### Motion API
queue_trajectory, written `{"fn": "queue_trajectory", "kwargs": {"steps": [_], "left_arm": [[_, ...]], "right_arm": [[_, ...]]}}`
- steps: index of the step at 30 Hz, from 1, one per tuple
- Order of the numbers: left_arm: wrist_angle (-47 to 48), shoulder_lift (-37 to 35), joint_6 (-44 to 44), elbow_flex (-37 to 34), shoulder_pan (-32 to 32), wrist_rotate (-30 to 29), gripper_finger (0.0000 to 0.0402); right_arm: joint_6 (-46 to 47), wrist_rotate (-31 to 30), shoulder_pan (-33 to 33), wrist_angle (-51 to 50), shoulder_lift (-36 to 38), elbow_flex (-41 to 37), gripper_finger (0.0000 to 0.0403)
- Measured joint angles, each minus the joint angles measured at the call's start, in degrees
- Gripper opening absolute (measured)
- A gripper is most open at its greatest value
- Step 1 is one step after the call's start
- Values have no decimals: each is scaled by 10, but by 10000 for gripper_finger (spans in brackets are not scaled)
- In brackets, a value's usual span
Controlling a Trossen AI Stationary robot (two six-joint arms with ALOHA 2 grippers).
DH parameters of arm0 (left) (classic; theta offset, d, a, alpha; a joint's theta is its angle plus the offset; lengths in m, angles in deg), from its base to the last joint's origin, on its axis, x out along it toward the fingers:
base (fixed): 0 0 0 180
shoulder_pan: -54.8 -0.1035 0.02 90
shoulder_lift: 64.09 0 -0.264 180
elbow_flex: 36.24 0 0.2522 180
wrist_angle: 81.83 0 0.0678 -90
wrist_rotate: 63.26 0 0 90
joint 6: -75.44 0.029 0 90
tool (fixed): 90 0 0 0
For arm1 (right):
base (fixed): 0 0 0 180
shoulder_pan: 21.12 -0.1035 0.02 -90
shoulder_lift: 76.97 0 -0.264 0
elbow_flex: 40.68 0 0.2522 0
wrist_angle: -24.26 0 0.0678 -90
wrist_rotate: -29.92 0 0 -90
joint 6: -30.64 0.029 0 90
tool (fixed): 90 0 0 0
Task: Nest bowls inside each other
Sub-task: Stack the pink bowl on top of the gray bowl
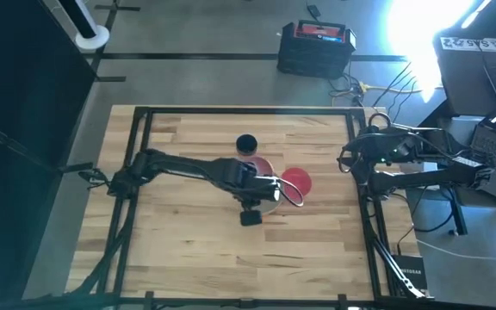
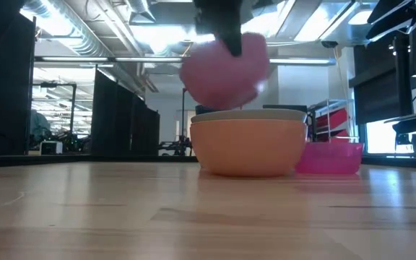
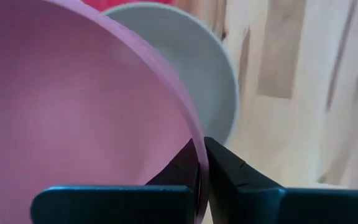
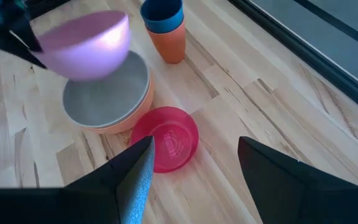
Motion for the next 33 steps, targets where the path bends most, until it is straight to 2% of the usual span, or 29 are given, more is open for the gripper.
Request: {"fn": "queue_trajectory", "kwargs": {"steps": [5, 13, 19, 23, 33], "left_arm": [[-10, 48, 26, 25, -1, 2, 0], [-31, 92, 56, 26, -1, 31, 0], [-33, 102, 84, 26, -9, 43, 2], [-44, 102, 83, 26, -18, 79, 32], [98, 87, 15, 97, -9, 84, 112]], "right_arm": [[0, 0, 0, -1, 0, 0, 218], [-1, 0, 0, -1, 0, 0, 218], [-1, 0, 0, -2, 0, 0, 218], [-4, 6, 0, -1, -1, -3, 218], [-52, 88, 0, 52, -8, -41, 218]]}}
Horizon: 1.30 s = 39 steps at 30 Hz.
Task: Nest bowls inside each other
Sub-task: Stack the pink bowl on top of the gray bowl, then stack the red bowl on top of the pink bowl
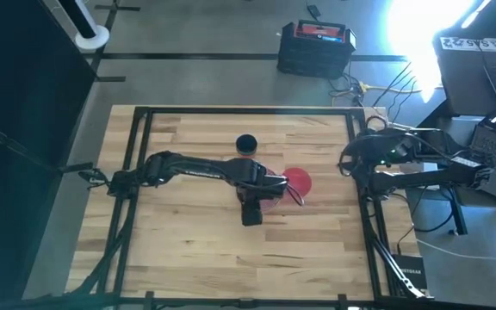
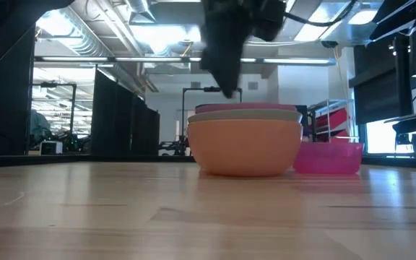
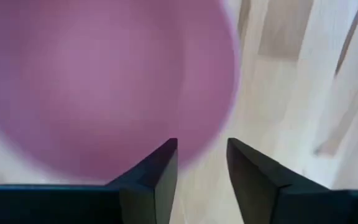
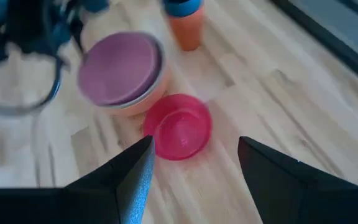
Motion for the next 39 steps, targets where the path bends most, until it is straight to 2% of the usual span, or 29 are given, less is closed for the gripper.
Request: {"fn": "queue_trajectory", "kwargs": {"steps": [3, 6, 11, 14, 19, 32, 34, 36, 39], "left_arm": [[21, -23, -21, 5, 11, -6, 128], [35, -74, -33, 4, 37, -47, 129], [61, -146, -70, 2, 81, -193, 129], [61, -190, -86, 0, 99, -239, 129], [61, -238, -95, -1, 102, -264, 129], [61, -317, -70, -1, 69, -270, 129], [61, -319, -68, -1, 68, -270, 129], [61, -317, -64, -1, 68, -270, 129], [61, -316, -63, -1, 68, -269, 129]], "right_arm": [[-23, 33, 0, 35, -9, -23, 218], [-66, 62, 0, 102, -52, -62, 218], [-167, 94, 0, 147, -177, -103, 218], [-222, 89, 0, 144, -264, -108, 218], [-261, 99, -2, 163, -376, -100, 218], [-276, 122, -31, 211, -468, -92, 214], [-275, 120, -31, 223, -486, -92, 201], [-264, 106, -30, 229, -503, -92, 167], [-260, 86, -29, 236, -526, -92, 65]]}}
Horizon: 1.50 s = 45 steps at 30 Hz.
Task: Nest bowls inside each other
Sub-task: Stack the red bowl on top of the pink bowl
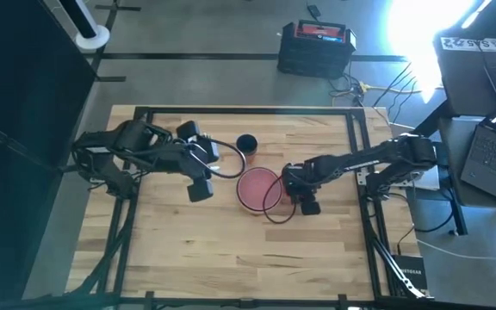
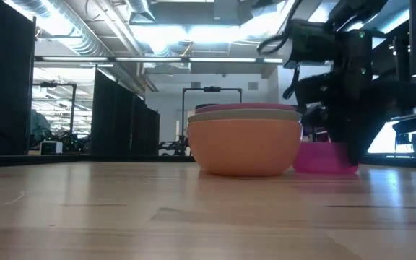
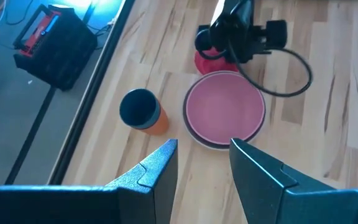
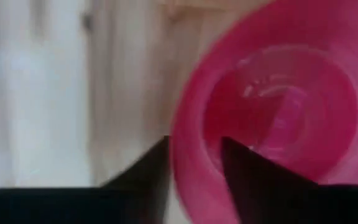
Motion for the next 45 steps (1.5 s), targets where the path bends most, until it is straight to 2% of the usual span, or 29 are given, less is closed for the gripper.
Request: {"fn": "queue_trajectory", "kwargs": {"steps": [2, 5, 7, 10, 11, 23, 26, 33, 40, 45], "left_arm": [[0, -1, 1, 0, 0, 0, 129], [0, -1, 4, 0, 0, 0, 129], [0, -1, 3, 0, 0, 0, 129], [0, -1, 6, 0, 0, 0, 129], [0, -1, 9, 0, -1, 1, 129], [0, -1, 7, 0, -32, 2, 129], [0, -1, -3, 0, -33, 2, 129], [0, -1, -31, 0, -33, 2, 129], [0, -1, -37, 0, -32, 2, 129], [0, -1, -34, 0, -31, 2, 129]], "right_arm": [[-2, -7, 0, 7, -7, 1, 19], [21, -8, -1, -9, -1, 1, 5], [42, -7, -7, -58, 27, 4, 2], [55, -9, -12, -115, 92, 51, 0], [57, -10, -15, -118, 93, 75, 0], [42, -25, -51, -117, -7, 371, 0], [38, -24, -72, -138, -74, 423, 0], [31, -39, -101, -144, -156, 411, 0], [12, -71, -86, -124, -185, 401, 0], [12, -68, -86, -120, -187, 401, 43]]}}
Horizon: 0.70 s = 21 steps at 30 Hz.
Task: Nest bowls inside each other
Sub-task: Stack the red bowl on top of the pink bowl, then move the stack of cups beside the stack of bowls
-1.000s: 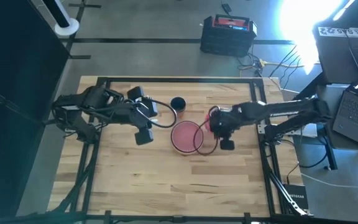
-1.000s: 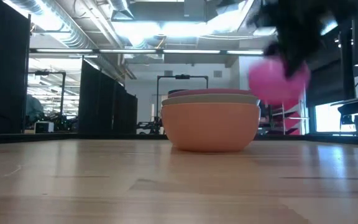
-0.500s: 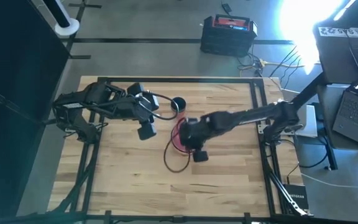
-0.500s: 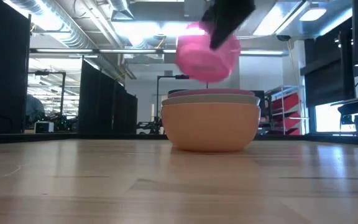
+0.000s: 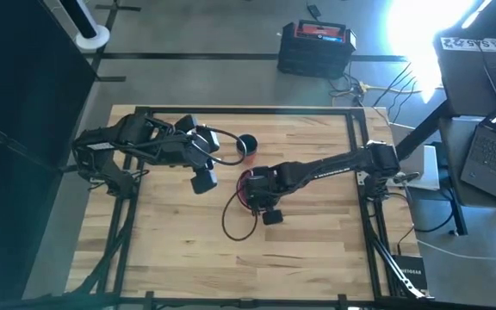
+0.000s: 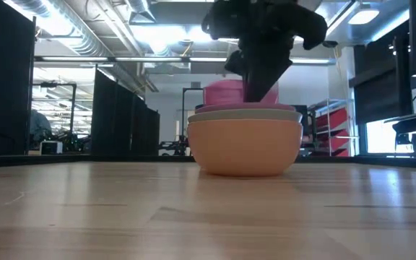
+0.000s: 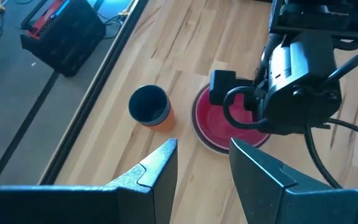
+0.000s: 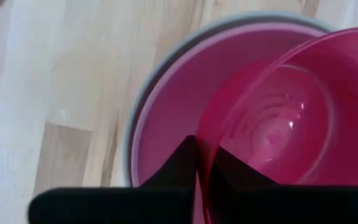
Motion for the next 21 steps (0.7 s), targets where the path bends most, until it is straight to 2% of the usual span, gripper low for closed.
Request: {"fn": "queue_trajectory", "kwargs": {"steps": [8, 13, 17, 21], "left_arm": [[0, 0, 5, 0, 0, 0, 129], [0, 0, 18, 0, 0, 0, 129], [0, 0, 31, -18, -7, 0, 129], [-2, 0, 102, -93, -44, 0, 129]], "right_arm": [[1, 4, 0, 6, -3, 0, 115], [7, 11, -1, -38, 9, 0, 204], [37, -6, -1, -96, 78, 0, 247], [72, -54, -1, -109, 186, 0, 256]]}}
